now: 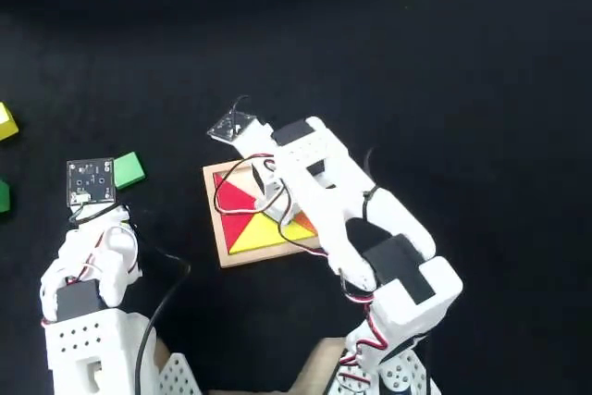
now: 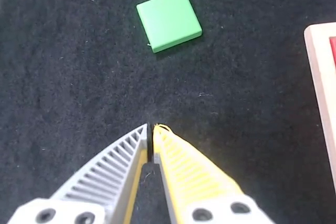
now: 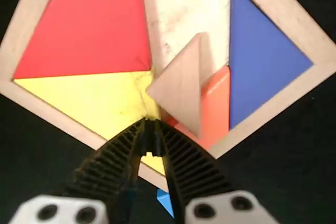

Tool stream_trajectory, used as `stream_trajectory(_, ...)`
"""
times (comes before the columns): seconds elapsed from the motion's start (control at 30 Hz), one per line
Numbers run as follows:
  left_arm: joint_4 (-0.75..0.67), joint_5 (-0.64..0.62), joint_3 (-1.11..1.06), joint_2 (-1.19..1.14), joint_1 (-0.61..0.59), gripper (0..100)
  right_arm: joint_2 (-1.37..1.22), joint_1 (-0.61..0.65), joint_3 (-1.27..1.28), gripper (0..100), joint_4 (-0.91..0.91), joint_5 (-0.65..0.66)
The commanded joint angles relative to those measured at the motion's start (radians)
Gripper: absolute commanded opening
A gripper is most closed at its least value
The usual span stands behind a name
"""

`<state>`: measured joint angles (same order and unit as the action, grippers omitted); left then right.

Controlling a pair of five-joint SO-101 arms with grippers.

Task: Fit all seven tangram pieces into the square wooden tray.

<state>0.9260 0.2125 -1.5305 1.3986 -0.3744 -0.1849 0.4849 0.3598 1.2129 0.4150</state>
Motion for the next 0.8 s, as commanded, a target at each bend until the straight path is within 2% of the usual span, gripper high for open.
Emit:
stream_trajectory(0.0, 0.002, 0.014, 0.002, 0.009, -0.007, 3, 0.088, -0.017, -0.042, 1.1, -0.006, -0.003)
stream_trajectory(0.37, 0.002, 0.014, 0.002, 0.009, -0.007, 3, 0.137, -0.028, -0.102, 1.1, -0.066, -0.003)
stream_trajectory(0.6, 0.002, 0.014, 0.002, 0.009, -0.007, 3, 0.008, -0.103, -0.116, 1.1, -0.086, 0.005)
stream_trajectory(0.77, 0.0, 0.014, 0.002, 0.009, -0.007, 3, -0.015, -0.069, -0.127, 1.1, -0.038, 0.006)
